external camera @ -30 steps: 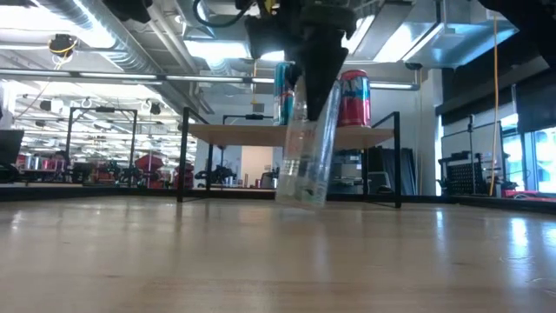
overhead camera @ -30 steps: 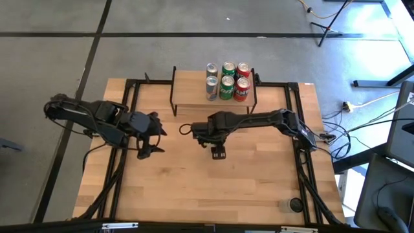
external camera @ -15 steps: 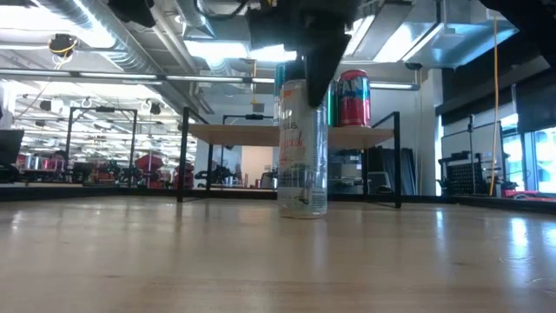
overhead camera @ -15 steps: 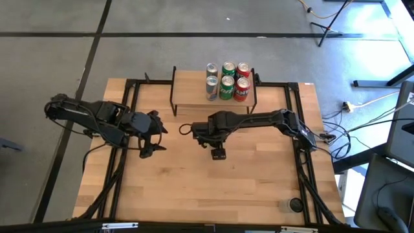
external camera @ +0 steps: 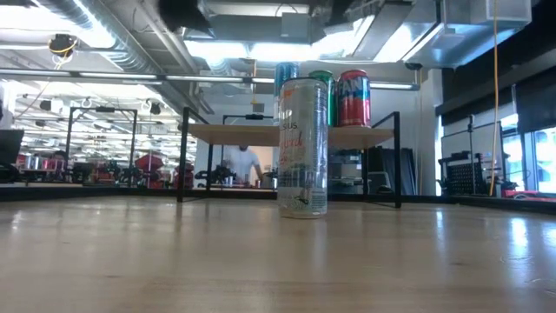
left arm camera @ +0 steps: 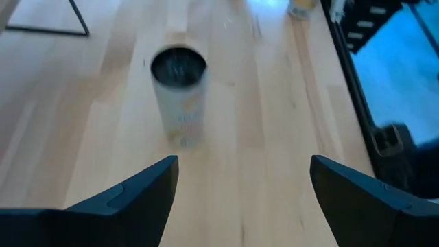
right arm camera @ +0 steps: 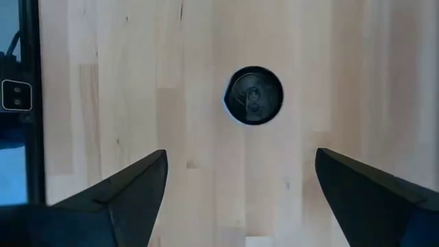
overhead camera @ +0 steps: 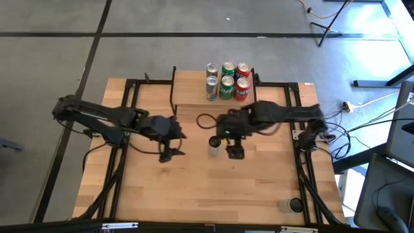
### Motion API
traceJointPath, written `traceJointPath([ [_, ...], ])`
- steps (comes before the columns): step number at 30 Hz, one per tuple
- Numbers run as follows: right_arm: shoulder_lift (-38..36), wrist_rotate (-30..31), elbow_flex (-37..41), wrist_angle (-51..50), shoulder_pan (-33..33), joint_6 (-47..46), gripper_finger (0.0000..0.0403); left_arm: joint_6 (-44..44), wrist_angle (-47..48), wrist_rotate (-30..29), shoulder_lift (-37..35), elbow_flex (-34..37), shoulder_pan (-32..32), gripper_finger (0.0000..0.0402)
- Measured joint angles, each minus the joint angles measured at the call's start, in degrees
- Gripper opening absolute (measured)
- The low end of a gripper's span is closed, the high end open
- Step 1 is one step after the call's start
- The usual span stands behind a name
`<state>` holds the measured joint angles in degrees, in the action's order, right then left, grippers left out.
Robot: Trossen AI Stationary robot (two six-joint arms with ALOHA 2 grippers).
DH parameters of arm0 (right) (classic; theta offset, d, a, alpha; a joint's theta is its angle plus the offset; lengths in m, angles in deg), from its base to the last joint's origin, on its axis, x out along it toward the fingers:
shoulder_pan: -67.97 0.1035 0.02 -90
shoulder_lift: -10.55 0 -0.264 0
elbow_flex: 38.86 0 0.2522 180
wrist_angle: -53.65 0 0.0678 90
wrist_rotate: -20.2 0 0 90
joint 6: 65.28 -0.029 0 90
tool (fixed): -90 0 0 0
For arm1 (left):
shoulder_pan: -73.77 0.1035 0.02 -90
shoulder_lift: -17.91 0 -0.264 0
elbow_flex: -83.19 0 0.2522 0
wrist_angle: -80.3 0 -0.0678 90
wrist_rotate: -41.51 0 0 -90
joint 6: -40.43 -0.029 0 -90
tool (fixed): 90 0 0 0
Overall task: Place canned beverage on shelf
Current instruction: Put the top white soda can on the shelf
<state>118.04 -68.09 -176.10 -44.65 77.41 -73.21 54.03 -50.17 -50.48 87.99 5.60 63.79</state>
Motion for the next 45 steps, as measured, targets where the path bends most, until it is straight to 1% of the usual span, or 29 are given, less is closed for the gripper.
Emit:
traceJointPath([
  [4, -5.06, 4.83, 4.66, 0.76, 3.59, -2.33, 0.0353, -1.76, -8.62, 0.39, 5.22, 0.00, 3.00, 0.0316],
  [7, -9.15, 6.74, 10.13, 1.15, 6.24, -5.62, 0.0353, -2.49, -15.29, 2.97, 9.14, 0.00, 5.66, 0.0316],
  [10, -13.58, 8.89, 17.14, 2.67, 8.69, -9.33, 0.0353, -2.23, -20.25, 4.79, 13.76, 0.00, 7.96, 0.0316],
  [14, -19.96, 10.28, 28.01, 6.93, 11.32, -14.72, 0.0353, -2.51, -26.83, 4.41, 18.74, 0.00, 9.64, 0.0316],
  [18, -25.04, 10.77, 36.77, 10.62, 13.26, -20.19, 0.0353, -3.56, -30.72, 3.70, 22.23, 0.00, 9.92, 0.0316],
  [22, -28.71, 10.80, 41.88, 11.94, 14.74, -23.75, 0.0353, -3.38, -31.33, 4.55, 23.55, 0.00, 9.67, 0.0316],
  [25, -30.27, 10.76, 43.59, 12.06, 14.75, -24.82, 0.0353, -3.49, -31.39, 4.30, 23.55, 0.00, 9.29, 0.0316],
  [30, -31.02, 12.05, 44.22, 12.10, 14.55, -24.55, 0.0353, -3.65, -30.51, 1.96, 24.17, 0.00, 9.15, 0.0316],
  [36, -30.96, 12.25, 44.24, 13.52, 14.57, -23.28, 0.0353, -3.66, -29.89, 3.21, 26.37, 0.02, 8.92, 0.0316],
  [41, -30.96, 12.85, 44.24, 14.15, 14.57, -23.29, 0.0353, -3.64, -31.01, 1.01, 27.23, 0.02, 8.76, 0.0315],
  [43, -30.96, 12.90, 44.24, 14.25, 14.57, -23.29, 0.0353, -3.23, -31.71, -0.24, 27.39, -0.04, 8.76, 0.0307],
  [45, -30.96, 13.37, 44.24, 14.24, 14.57, -23.29, 0.0353, -3.20, -31.80, -0.70, 27.44, -0.04, 8.74, 0.0287],
])
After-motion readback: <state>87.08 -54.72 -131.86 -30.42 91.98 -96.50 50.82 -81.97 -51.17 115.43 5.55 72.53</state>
